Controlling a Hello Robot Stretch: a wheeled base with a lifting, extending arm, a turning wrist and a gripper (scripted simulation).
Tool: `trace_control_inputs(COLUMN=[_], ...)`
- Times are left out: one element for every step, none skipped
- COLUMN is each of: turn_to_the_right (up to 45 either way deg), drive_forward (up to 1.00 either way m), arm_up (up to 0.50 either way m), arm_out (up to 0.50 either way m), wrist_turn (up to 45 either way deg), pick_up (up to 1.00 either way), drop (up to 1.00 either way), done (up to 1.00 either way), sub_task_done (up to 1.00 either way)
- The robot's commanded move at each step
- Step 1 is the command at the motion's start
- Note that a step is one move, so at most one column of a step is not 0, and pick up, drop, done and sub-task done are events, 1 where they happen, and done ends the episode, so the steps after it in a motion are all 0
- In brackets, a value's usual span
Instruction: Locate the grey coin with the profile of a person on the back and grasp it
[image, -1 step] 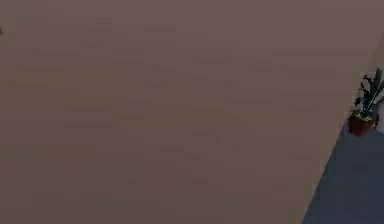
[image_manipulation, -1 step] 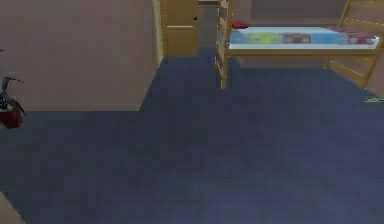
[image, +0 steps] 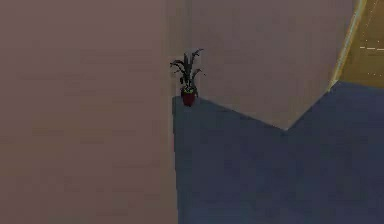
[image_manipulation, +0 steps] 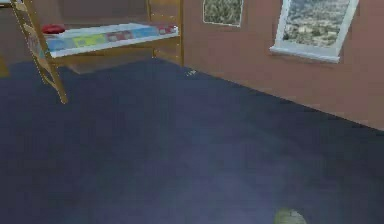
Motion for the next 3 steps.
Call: trace_control_inputs(turn_to_the_right=[39.0,0.0,0.0], drive_forward=[0.00,1.00,1.00], arm_up=[0.00,0.00,0.00], arm_out=[0.00,0.00,0.00], wrist_turn=[0.0,0.0,0.0], pick_up=[0.00,0.00,0.00], drop=[0.00,0.00,0.00], done=[0.00,0.00,0.00], sub_task_done=[0.00,0.00,0.00])
